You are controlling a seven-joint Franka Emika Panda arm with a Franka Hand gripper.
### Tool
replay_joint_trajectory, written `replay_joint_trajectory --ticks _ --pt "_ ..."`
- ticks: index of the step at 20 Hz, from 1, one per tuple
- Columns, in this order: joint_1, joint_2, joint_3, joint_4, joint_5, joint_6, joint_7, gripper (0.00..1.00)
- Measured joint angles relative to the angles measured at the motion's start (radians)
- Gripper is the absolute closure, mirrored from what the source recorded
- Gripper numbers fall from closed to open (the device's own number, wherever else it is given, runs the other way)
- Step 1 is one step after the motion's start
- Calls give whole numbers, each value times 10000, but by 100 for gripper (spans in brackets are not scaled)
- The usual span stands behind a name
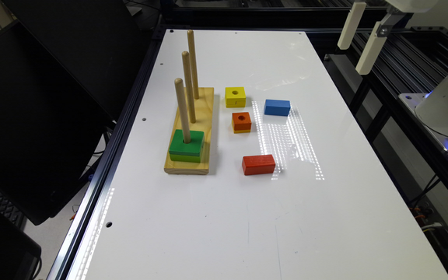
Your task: Pick up yellow block.
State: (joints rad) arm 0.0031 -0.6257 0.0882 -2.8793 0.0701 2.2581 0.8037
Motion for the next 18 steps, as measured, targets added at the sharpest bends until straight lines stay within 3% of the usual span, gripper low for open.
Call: replay_joint_trajectory --ticks 6,12,18 --pt "-48 -11 -1 1 -7 1 -19 0" --pt "-364 -16 -5 46 -20 35 -288 0" --pt "-376 30 10 52 -14 163 -301 0"
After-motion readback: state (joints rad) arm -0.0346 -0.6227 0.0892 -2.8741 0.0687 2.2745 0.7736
